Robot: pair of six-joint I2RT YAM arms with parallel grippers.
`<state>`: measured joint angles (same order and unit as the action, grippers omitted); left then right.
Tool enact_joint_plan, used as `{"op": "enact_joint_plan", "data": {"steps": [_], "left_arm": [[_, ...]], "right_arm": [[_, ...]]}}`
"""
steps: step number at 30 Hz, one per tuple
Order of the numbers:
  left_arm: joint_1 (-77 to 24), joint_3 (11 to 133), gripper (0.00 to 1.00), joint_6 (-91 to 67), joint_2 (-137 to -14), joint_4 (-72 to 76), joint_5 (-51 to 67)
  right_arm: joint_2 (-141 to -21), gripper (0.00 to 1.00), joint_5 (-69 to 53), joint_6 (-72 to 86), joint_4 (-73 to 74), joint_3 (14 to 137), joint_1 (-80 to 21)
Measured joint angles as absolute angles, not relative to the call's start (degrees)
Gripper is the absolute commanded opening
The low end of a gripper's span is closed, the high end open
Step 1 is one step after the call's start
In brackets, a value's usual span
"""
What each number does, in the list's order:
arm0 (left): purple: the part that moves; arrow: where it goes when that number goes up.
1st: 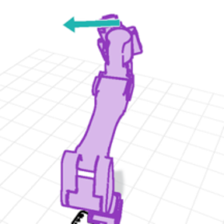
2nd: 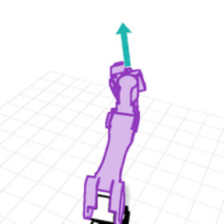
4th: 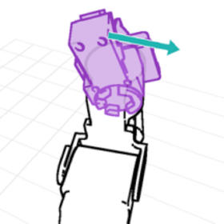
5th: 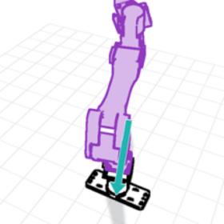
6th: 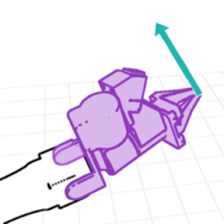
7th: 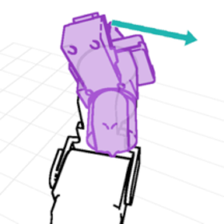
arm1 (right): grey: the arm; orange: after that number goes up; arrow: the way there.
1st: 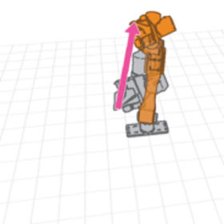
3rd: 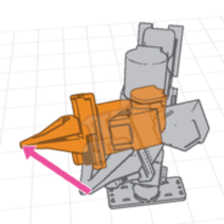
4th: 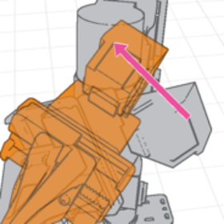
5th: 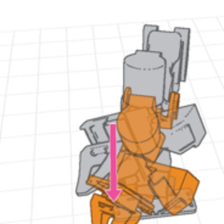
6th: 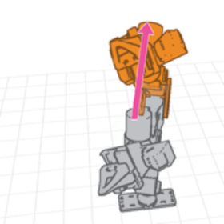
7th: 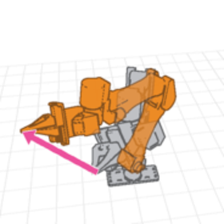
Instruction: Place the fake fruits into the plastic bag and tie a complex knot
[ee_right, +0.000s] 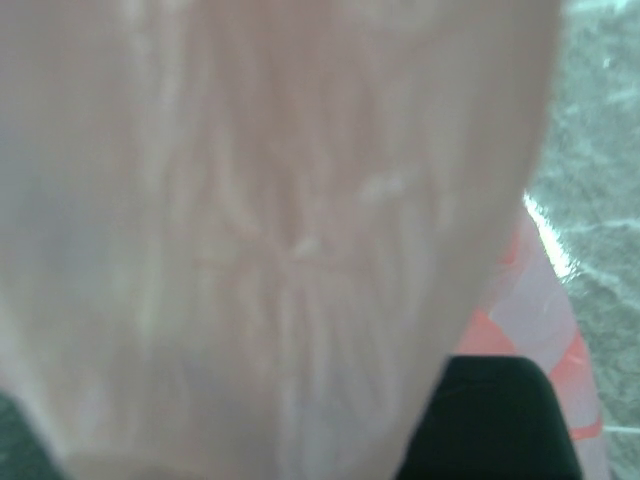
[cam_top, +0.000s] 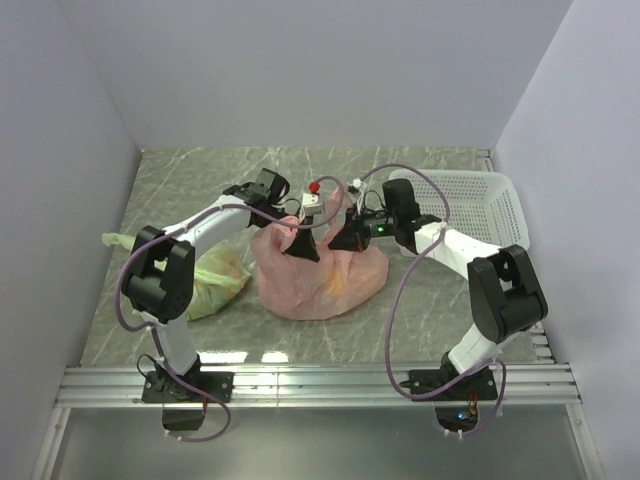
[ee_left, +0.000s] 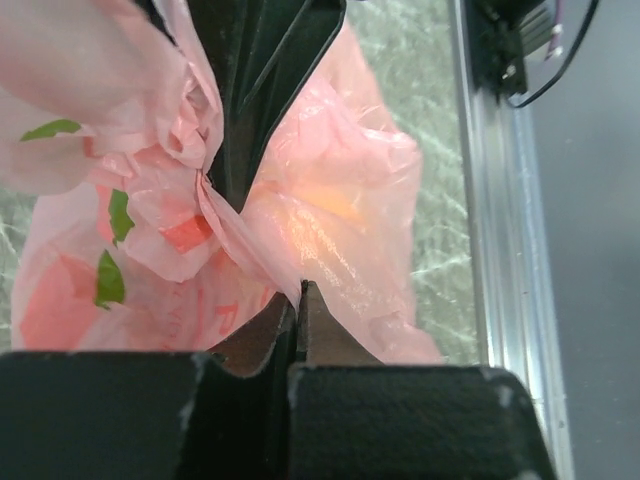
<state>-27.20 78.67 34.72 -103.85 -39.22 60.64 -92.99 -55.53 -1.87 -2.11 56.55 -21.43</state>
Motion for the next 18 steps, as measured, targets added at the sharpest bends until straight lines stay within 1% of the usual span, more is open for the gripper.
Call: {"op": "enact_joint_plan", "data": {"steps": [8,17,18], "left_arm": [[-26.9,75.9,0.04,38.1,-106.4,-35.9,60.0],[-26.8,73.4,0.16,40.5,-107.7,-33.9,59.2],[-26.8,73.3,0.2,40.6,-107.7,-33.8,59.0]], "right_arm": [[-96.1,0.0,-53.5,0.2,-3.0,55.2,-21.6],[-97.9,0.0,-51.1,0.6,-3.4,53.9,-21.9],[-97.9,0.0,-50.7,0.6,-3.4,53.9,-22.0]]}}
